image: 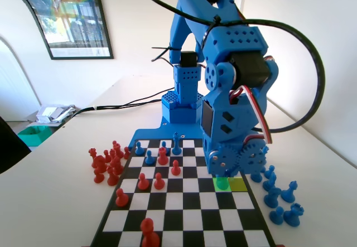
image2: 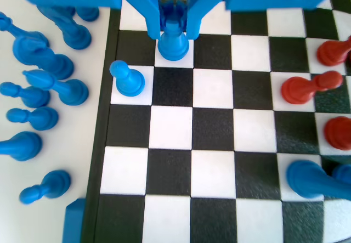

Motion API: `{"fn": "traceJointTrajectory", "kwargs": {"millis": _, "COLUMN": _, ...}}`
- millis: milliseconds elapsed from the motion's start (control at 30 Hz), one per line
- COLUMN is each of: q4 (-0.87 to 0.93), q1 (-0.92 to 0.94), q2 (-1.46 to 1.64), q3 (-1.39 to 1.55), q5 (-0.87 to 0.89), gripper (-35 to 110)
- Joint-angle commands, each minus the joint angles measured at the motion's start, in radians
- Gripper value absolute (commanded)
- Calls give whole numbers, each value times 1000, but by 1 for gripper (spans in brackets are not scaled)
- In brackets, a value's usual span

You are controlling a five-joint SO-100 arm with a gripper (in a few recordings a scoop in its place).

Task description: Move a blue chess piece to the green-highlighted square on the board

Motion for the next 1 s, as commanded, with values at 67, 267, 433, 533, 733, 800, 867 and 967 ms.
{"fn": "traceJointTrajectory", "kwargs": {"millis": 67, "q4": 5, "q1": -14, "q2": 97, "q3": -6, "q5": -21, "gripper": 16}}
{"fn": "traceJointTrajectory", "kwargs": {"millis": 267, "q4": 29, "q1": 0, "q2": 121, "q3": -49, "q5": -15, "gripper": 15}}
{"fn": "traceJointTrajectory", "kwargs": {"millis": 433, "q4": 75, "q1": 15, "q2": 183, "q3": -94, "q5": -3, "gripper": 1}}
{"fn": "traceJointTrajectory", "kwargs": {"millis": 533, "q4": 149, "q1": 23, "q2": 235, "q3": -129, "q5": -18, "gripper": 1}}
{"fn": "traceJointTrajectory", "kwargs": {"millis": 733, "q4": 290, "q1": 44, "q2": 385, "q3": -178, "q5": -34, "gripper": 1}}
{"fn": "traceJointTrajectory", "kwargs": {"millis": 800, "q4": 350, "q1": 55, "q2": 448, "q3": -192, "q5": -48, "gripper": 1}}
{"fn": "traceJointTrajectory", "kwargs": {"millis": 867, "q4": 426, "q1": 67, "q2": 522, "q3": -209, "q5": -66, "gripper": 1}}
{"fn": "traceJointTrajectory", "kwargs": {"millis": 967, "q4": 529, "q1": 84, "q2": 644, "q3": -222, "q5": -101, "gripper": 1}}
